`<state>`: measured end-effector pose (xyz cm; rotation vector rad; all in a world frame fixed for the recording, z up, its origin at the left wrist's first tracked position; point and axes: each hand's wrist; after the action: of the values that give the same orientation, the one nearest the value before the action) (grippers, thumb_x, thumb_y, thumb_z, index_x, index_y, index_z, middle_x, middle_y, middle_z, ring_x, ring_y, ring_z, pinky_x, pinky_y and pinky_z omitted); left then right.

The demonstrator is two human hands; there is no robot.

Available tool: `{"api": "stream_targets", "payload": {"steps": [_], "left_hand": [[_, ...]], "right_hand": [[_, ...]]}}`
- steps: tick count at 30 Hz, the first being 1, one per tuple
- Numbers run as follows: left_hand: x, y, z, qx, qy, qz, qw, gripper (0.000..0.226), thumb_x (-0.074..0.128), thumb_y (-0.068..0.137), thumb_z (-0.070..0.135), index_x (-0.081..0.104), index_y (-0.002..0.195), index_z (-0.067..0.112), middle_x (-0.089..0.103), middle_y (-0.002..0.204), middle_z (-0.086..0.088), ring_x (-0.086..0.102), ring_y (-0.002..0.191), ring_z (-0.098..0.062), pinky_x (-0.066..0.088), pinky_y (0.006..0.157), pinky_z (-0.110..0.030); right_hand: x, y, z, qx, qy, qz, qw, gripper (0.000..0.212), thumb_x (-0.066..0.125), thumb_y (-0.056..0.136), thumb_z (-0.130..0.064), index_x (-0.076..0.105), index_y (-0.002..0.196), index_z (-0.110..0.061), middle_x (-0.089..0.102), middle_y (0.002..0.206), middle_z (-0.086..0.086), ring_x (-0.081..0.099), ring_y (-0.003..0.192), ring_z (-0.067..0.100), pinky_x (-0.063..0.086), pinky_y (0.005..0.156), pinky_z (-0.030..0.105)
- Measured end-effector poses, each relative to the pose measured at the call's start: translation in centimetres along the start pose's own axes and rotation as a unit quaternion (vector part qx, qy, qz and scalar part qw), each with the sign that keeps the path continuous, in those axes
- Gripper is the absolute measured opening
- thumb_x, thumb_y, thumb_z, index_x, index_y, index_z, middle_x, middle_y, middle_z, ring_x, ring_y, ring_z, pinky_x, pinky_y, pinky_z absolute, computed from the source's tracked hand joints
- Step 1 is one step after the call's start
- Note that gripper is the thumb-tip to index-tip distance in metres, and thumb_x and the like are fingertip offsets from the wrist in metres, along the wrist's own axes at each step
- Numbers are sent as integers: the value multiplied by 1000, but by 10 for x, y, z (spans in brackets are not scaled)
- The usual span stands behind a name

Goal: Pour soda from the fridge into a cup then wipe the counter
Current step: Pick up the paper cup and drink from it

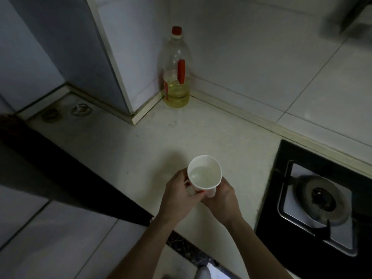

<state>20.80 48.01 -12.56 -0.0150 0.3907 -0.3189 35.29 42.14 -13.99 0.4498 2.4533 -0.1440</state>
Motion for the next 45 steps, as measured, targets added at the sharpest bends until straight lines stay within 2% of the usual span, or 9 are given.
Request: {"api": "stream_targets", "payload": {"steps": [9,14,20,25,30,32,35,39,45], "left_hand": [[26,48,-32,-38,-5,27,999,78,90,51,51,62,119,23,70,114,9,66,105,-5,57,88,-40],[30,51,-43,-46,14,37,998,80,87,48,57,62,117,25,70,113,10,65,105,-6,56,88,-34],[31,55,-53,-59,30,20,998,74,88,53,47,60,117,26,68,115,8,65,107,-7,56,90,-37],[29,54,-53,-66,61,-1,996,79,83,55,55,60,122,19,68,116,4,64,108,-12,55,90,-37],[12,26,-46,-76,157,-9,985,67,79,81,32,53,140,16,60,137,-6,55,127,-23,42,103,-31],[4,10,-40,-88,212,-24,973,68,71,89,35,44,147,13,51,147,-8,46,135,-24,36,109,-31],[-3,-18,-29,-65,261,-30,963,64,59,95,41,39,150,17,44,153,-3,39,141,-19,31,113,-29],[-5,-61,-14,6,341,-48,939,60,50,97,45,40,151,20,43,154,0,37,142,-17,28,117,-30],[-1,-100,13,97,402,-61,909,56,47,83,45,66,127,16,69,124,-4,65,113,-25,55,94,-42]], "right_hand": [[32,54,44,-21,-58,3,998,48,87,66,-19,70,109,-9,67,105,12,63,97,31,51,78,31],[41,58,46,-23,-54,7,998,53,88,66,-17,68,115,-7,66,112,15,63,102,32,44,82,26],[42,59,50,-3,-73,-14,997,51,83,69,-17,68,116,-7,61,113,14,58,104,29,40,84,23],[40,60,49,11,-87,-38,995,56,81,74,-28,62,124,-11,58,118,10,56,107,25,41,86,23],[10,42,36,35,-159,-70,984,62,71,83,-34,45,138,-20,50,129,6,55,110,24,50,87,33],[-3,29,29,14,-196,-76,978,57,64,89,-36,44,139,-19,49,134,7,53,115,24,51,92,35],[-21,7,17,-32,-242,-75,967,54,63,89,-34,49,137,-13,54,132,11,52,117,28,48,96,38],[-33,-24,8,-94,-309,-53,945,55,82,69,-29,66,117,-6,68,112,16,65,101,34,53,92,43],[-46,-72,-3,-128,-321,-39,938,55,77,69,-36,67,117,-10,69,113,14,66,105,33,51,96,47]]}}
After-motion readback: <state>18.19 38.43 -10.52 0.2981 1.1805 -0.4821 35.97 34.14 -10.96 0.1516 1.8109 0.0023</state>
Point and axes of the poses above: each hand's wrist, its own y-axis towards the middle knuckle, its own x-axis out of the palm, z = x × y
